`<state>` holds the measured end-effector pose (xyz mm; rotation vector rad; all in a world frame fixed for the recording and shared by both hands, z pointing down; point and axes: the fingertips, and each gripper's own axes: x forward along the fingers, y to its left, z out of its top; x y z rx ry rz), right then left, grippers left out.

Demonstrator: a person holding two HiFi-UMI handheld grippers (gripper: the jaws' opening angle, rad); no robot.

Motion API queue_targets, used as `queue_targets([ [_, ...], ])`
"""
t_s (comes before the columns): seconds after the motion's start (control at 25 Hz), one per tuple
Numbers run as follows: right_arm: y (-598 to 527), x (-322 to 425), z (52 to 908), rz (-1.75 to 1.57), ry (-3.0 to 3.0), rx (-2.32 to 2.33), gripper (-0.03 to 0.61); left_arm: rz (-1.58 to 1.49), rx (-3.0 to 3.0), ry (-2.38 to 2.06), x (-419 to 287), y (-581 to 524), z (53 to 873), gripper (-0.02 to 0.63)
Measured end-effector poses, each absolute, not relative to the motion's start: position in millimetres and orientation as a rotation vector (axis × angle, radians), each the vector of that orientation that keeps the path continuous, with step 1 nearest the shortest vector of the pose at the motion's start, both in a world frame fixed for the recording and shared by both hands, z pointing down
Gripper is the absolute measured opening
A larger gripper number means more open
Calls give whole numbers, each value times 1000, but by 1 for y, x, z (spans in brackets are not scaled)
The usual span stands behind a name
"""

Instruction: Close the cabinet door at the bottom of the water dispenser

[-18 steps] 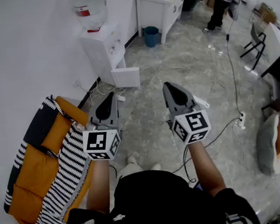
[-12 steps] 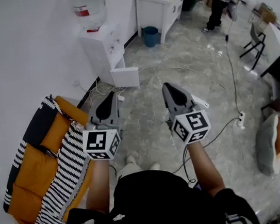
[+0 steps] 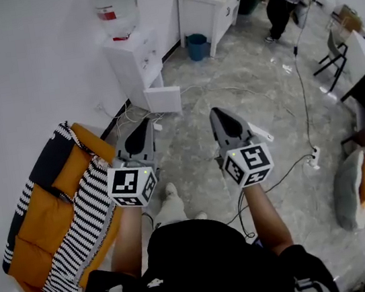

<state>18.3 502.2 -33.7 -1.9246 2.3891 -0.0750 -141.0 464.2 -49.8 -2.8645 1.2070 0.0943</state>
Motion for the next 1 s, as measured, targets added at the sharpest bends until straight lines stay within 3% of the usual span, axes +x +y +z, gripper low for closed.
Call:
queue_targets([
  [0.56,450,33,-34,-64,2411,-1913,34,111,-2843,1251,-131,411,-47,8],
  [1.0,334,41,-20,-89,2429,-1924,34,132,-2891,1267,-118,292,-30,8],
])
